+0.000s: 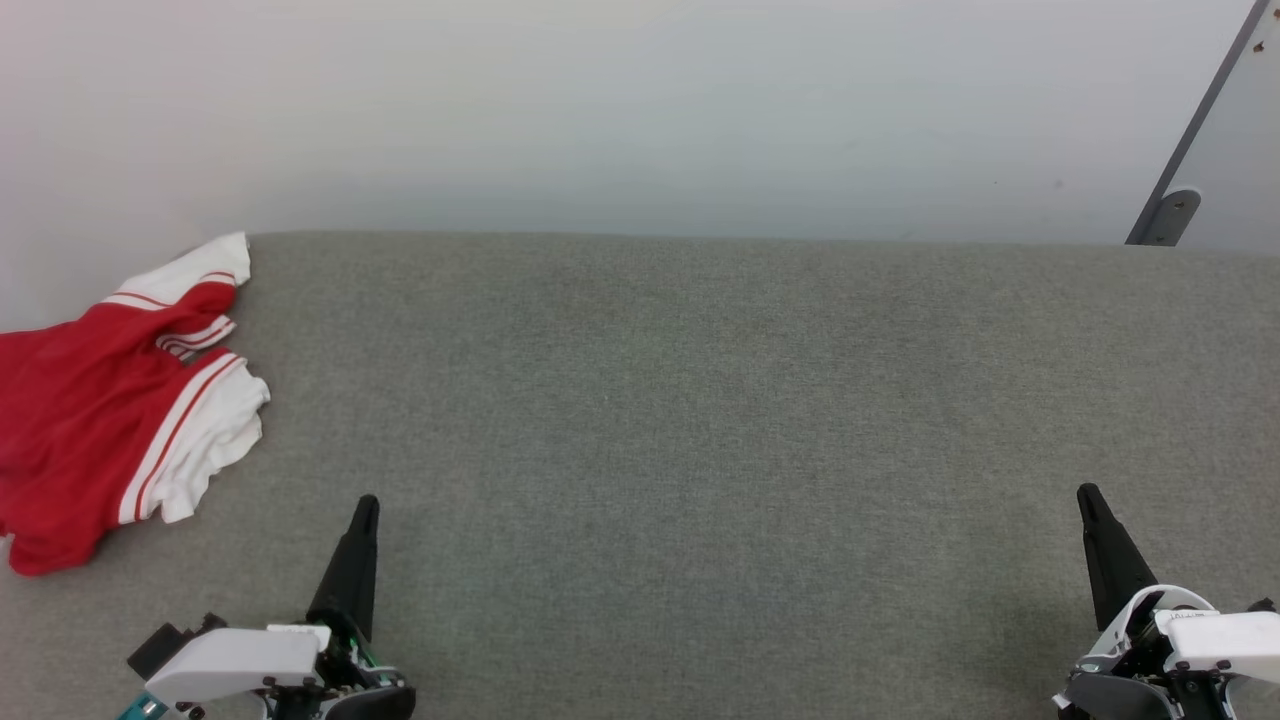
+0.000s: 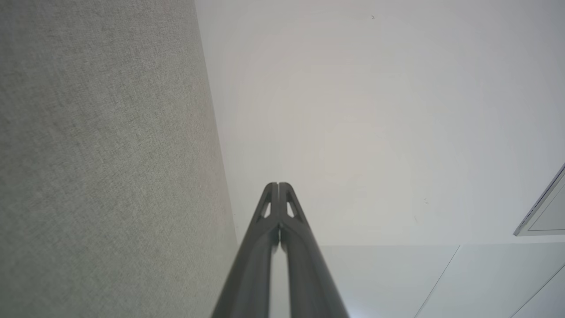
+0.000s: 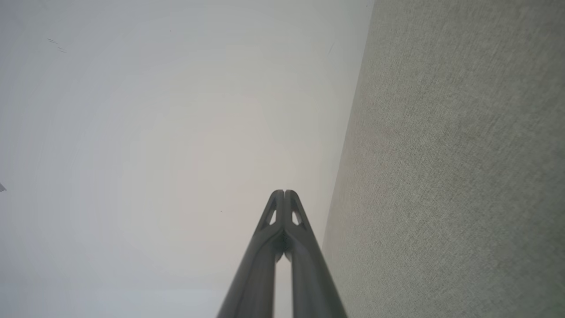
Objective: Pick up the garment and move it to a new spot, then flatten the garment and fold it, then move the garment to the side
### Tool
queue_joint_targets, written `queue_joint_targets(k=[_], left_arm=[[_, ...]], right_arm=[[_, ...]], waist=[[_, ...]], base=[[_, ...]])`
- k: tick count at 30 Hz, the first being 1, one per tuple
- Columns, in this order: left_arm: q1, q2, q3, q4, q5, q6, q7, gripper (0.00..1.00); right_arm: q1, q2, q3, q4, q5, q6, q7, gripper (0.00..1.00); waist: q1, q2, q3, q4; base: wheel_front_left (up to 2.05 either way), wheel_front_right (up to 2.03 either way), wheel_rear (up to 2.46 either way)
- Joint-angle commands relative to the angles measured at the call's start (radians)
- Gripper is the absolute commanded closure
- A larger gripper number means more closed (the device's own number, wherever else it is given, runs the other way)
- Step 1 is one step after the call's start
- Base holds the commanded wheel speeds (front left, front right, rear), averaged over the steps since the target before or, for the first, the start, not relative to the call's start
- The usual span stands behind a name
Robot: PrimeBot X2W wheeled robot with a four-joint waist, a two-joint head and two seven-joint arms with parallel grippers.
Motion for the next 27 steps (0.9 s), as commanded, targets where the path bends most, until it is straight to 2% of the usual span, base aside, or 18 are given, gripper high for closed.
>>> queue_joint_targets(k=[1,27], left_arm=[[-0.008,0.004,0.002,0.001,-0.002,-0.007,0.0,1.0],[-0.008,0.004,0.002,0.001,-0.002,-0.007,0.0,1.0]], right_arm=[[-0.002,-0.002,0.001,0.0,0.004,0.005,0.001,1.0],[-0.002,-0.002,0.001,0.0,0.004,0.005,0.001,1.0]], waist=[[0.0,0.0,0.0,0.0],[0.0,0.0,0.0,0.0]], base=[[0.0,0.0,0.0],[0.0,0.0,0.0]])
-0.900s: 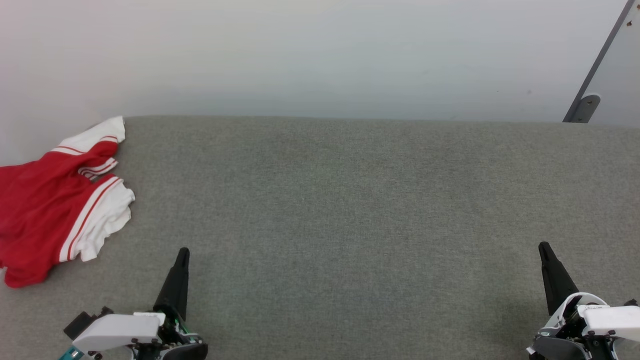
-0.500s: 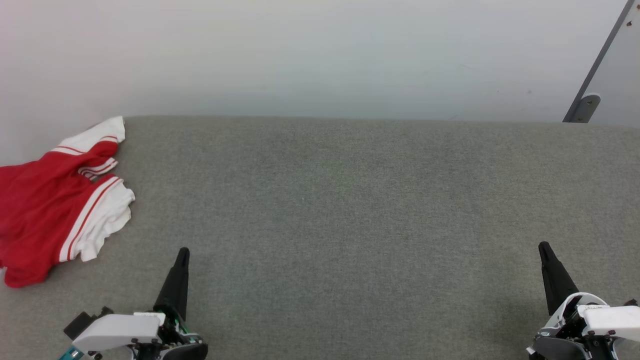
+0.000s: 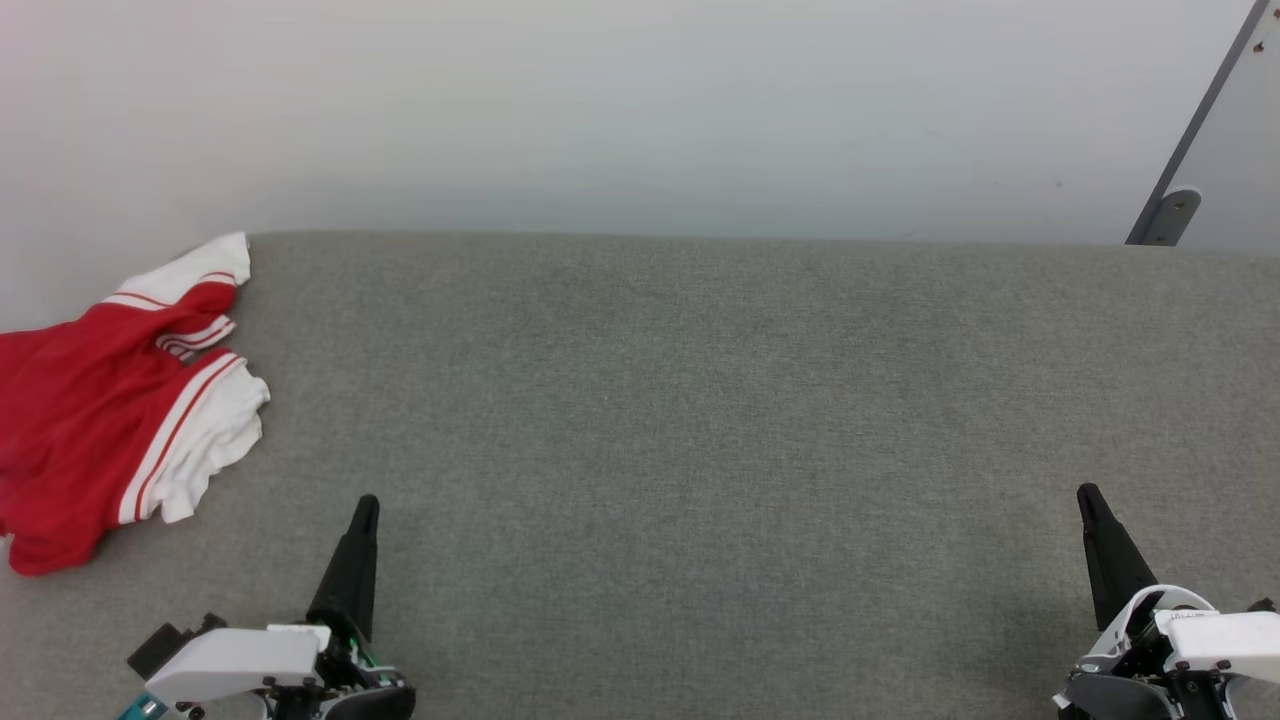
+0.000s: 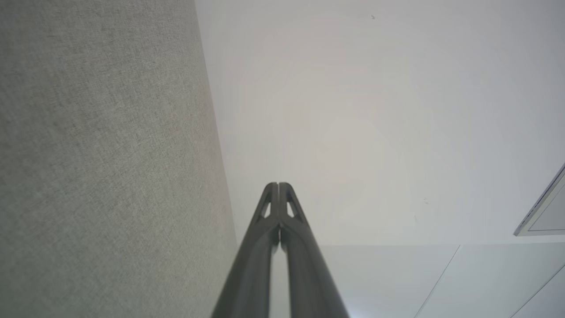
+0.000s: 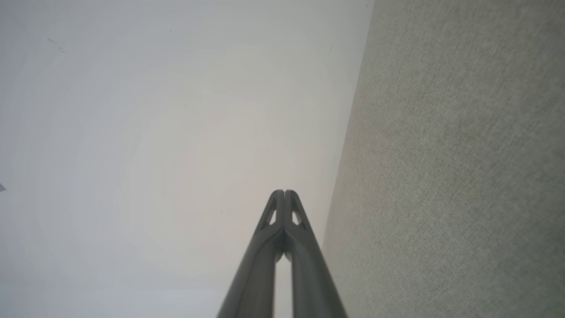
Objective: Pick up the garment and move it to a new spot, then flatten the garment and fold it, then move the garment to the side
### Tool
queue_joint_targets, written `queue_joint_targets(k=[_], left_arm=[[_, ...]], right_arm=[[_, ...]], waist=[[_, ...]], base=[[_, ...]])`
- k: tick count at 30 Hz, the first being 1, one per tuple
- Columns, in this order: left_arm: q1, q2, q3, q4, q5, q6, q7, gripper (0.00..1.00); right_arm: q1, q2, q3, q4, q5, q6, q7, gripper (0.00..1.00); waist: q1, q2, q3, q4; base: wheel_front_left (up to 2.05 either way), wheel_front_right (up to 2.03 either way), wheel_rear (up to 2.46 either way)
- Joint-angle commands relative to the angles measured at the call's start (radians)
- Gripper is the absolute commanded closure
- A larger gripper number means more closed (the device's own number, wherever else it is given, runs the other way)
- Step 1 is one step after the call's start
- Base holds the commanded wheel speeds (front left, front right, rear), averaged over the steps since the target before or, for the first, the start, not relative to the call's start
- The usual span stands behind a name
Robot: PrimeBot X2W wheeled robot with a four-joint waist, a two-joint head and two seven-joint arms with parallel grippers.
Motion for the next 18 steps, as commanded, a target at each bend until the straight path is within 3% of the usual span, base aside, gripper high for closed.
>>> queue_joint_targets(k=[1,18], left_arm=[[-0.008,0.004,0.002,0.001,-0.002,-0.007,0.0,1.0],[-0.008,0.004,0.002,0.001,-0.002,-0.007,0.0,1.0]], right_arm=[[-0.002,-0.002,0.001,0.0,0.004,0.005,0.001,1.0],[-0.002,-0.002,0.001,0.0,0.004,0.005,0.001,1.0]], waist=[[0.0,0.0,0.0,0.0],[0.0,0.0,0.0,0.0]], base=[[0.0,0.0,0.0],[0.0,0.0,0.0]])
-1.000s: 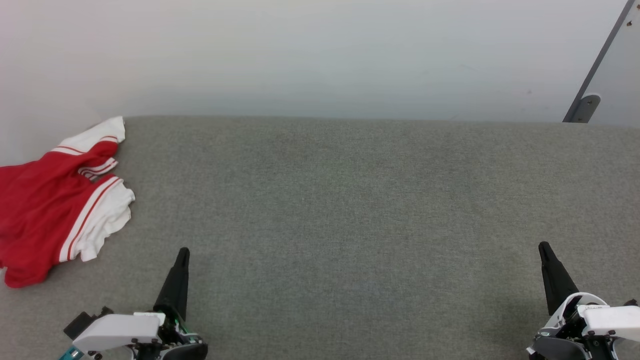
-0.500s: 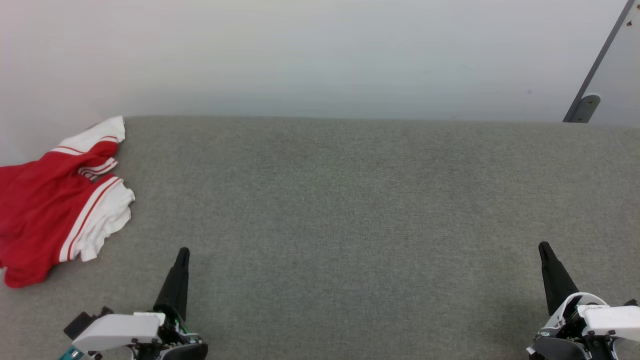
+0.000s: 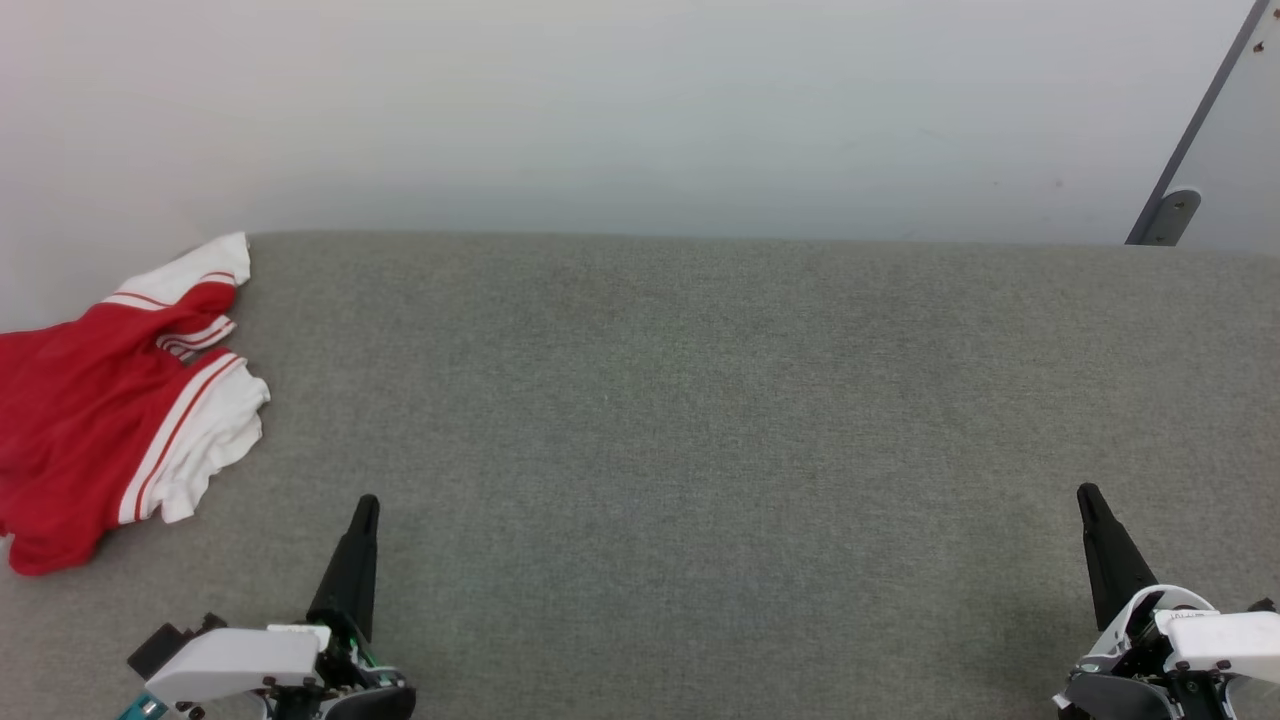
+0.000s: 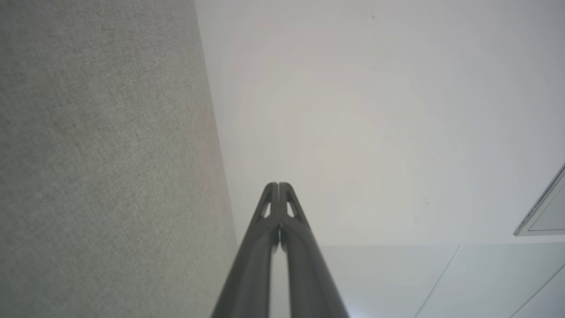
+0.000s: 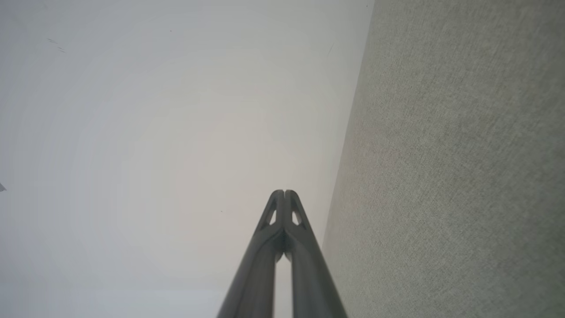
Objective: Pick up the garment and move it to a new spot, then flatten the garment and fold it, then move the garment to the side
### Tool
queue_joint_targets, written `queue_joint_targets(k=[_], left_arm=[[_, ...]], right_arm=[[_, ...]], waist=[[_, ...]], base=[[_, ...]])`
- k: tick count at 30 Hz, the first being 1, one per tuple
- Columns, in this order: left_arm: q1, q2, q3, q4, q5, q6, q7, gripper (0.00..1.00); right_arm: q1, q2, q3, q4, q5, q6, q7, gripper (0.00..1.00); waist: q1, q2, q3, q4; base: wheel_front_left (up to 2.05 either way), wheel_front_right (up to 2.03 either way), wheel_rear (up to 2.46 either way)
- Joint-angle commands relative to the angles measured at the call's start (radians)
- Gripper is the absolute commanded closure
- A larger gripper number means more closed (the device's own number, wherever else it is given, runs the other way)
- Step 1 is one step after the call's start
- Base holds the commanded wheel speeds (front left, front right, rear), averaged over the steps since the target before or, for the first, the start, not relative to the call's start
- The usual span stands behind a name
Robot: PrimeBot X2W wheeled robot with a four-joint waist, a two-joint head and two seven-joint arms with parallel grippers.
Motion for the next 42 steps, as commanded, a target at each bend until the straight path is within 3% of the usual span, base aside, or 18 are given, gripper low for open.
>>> queue_joint_targets(k=[1,42], left_arm=[[-0.008,0.003,0.002,0.001,-0.002,-0.007,0.0,1.0],[-0.009,0.003,0.002,0.001,-0.002,-0.007,0.0,1.0]], right_arm=[[-0.002,-0.002,0.001,0.0,0.004,0.005,0.001,1.0],[-0.002,-0.002,0.001,0.0,0.004,0.006,0.001,1.0]], waist=[[0.0,-0.0001,0.0,0.0],[0.0,-0.0001,0.0,0.0]], base=[[0.0,0.0,0.0],[0.0,0.0,0.0]])
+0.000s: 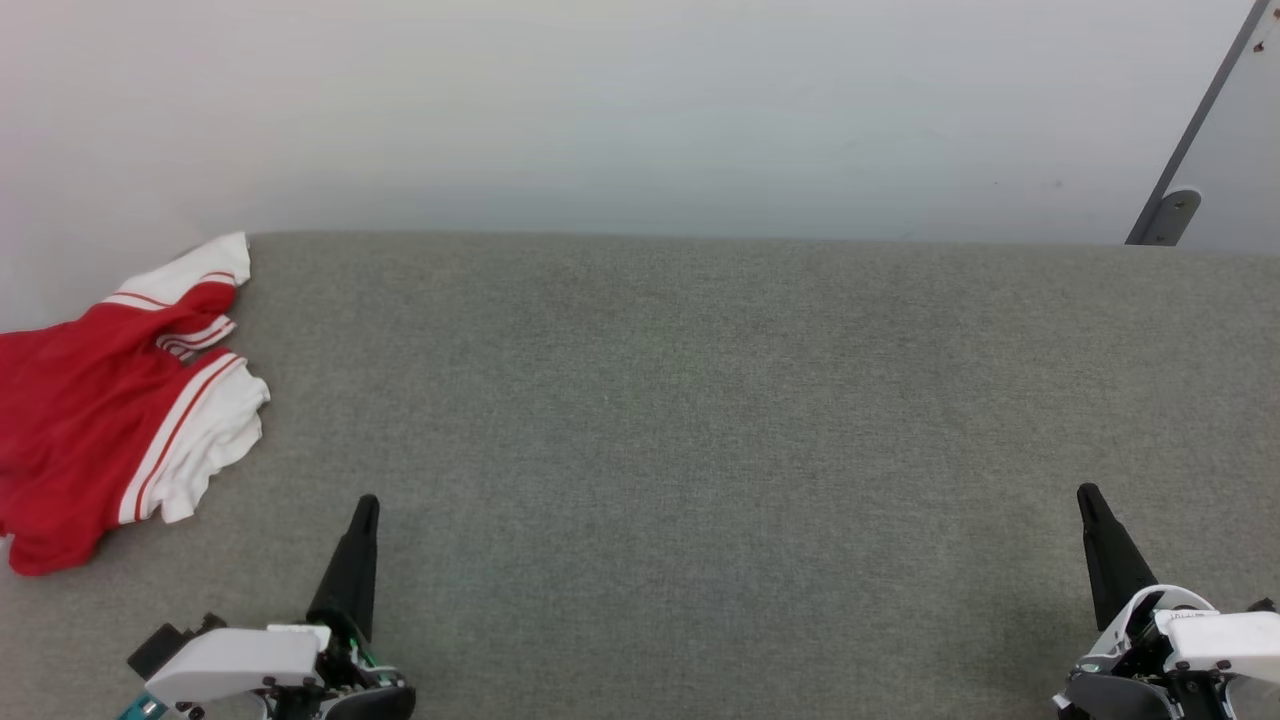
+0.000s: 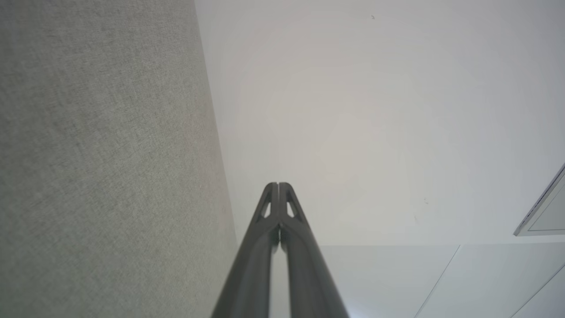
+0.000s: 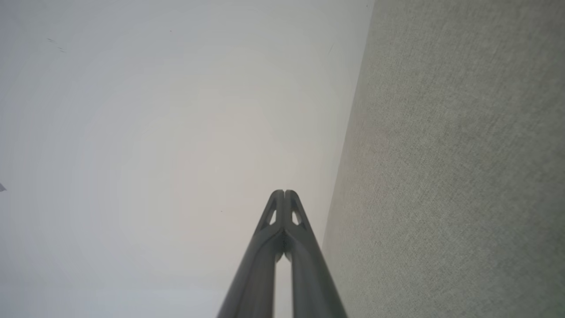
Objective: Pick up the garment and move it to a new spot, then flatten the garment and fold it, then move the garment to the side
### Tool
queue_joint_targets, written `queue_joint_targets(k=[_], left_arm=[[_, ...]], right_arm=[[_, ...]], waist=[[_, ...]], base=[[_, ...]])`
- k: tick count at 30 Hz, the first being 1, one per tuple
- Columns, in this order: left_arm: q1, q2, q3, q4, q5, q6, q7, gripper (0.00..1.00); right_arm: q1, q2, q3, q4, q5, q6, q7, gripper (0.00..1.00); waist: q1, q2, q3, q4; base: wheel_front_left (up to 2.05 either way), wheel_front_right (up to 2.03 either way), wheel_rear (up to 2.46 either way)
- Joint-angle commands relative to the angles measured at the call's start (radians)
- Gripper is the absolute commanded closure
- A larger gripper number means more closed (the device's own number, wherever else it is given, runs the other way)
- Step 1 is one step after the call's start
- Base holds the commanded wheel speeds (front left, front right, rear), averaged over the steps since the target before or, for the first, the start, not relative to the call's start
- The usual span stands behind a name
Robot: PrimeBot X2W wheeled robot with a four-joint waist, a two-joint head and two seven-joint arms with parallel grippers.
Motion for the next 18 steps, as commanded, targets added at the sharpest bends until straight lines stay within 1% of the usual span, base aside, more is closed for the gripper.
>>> queue_joint_targets(k=[1,6,18], left_arm=[[0.0,0.0,0.0,0.0,0.0,0.0,0.0,0.0],[0.033,-0.01,-0.004,0.032,0.001,0.004,-0.002,0.0],[0.054,0.002,-0.028,-0.043,0.038,0.04,-0.049,0.0]], right_arm=[[0.0,0.0,0.0,0.0,0.0,0.0,0.0,0.0],[0.025,0.005,0.003,0.033,-0.001,-0.003,-0.003,0.0],[-0.001,-0.001,0.062,0.017,-0.031,-0.002,-0.055,0.0]], waist=[[0.0,0.0,0.0,0.0],[0.0,0.0,0.0,0.0],[0.0,0.0,-0.002,-0.001]], base=[[0.0,0.0,0.0],[0.0,0.0,0.0],[0.0,0.0,0.0]])
